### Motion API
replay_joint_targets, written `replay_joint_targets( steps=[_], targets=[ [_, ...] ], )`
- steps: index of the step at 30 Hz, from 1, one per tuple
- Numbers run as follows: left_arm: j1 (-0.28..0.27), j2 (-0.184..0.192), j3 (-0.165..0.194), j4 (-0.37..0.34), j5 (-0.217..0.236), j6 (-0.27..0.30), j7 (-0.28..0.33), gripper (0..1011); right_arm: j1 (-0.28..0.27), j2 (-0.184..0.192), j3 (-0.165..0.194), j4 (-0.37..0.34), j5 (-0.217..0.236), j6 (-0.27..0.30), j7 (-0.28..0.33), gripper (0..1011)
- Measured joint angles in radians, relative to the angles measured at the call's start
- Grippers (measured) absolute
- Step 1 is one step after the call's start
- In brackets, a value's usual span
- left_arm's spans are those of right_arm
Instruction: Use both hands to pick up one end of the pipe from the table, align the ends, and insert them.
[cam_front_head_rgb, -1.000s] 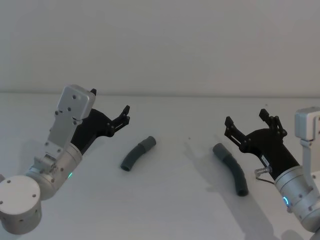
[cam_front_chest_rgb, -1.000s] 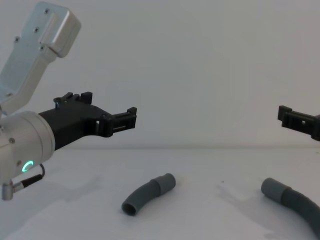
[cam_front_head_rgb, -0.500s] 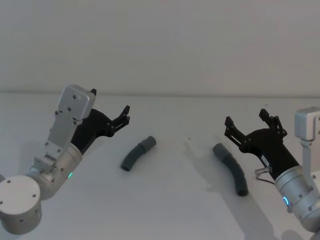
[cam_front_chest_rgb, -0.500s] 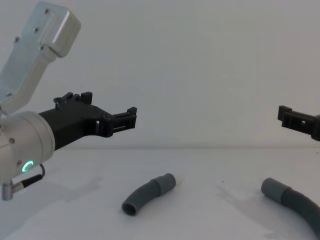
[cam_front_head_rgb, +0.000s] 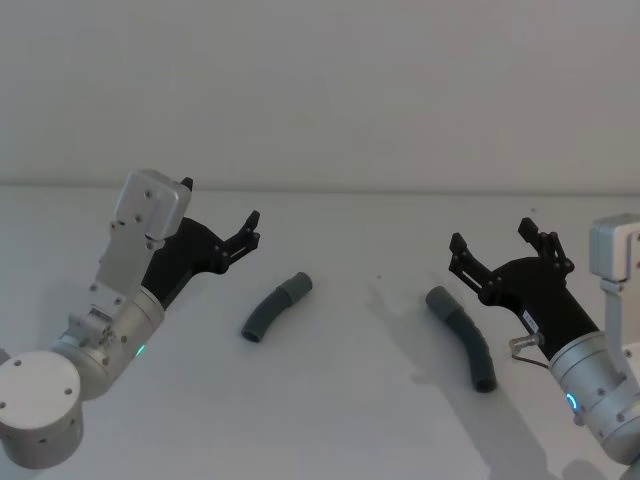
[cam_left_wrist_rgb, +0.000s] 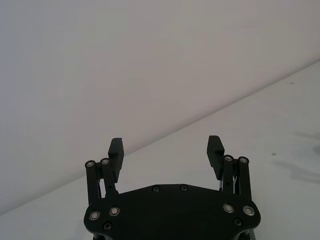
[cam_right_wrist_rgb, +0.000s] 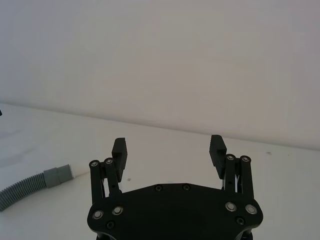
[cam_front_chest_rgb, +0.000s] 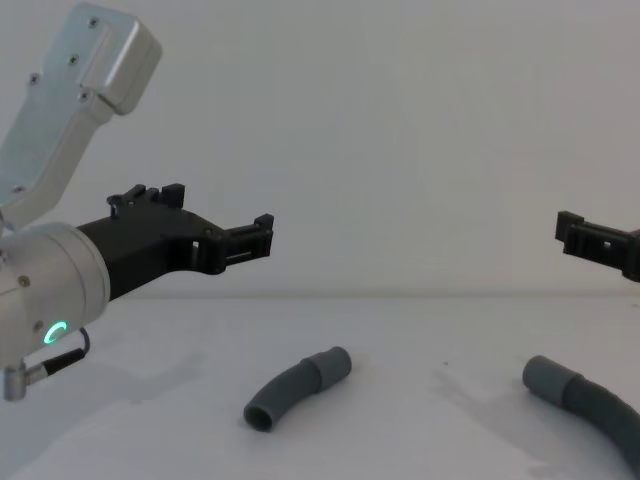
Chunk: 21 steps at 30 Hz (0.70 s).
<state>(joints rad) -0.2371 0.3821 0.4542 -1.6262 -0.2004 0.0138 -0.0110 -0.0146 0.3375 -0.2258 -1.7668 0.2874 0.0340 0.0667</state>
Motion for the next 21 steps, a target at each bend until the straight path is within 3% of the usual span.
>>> replay_joint_targets(
  steps=[21],
  targets=[
    [0.0, 0.0, 0.0, 0.0, 0.0, 0.0, 0.0, 1001, 0.0, 0.0, 0.0, 0.0, 0.0, 0.0, 0.0, 999]
  ],
)
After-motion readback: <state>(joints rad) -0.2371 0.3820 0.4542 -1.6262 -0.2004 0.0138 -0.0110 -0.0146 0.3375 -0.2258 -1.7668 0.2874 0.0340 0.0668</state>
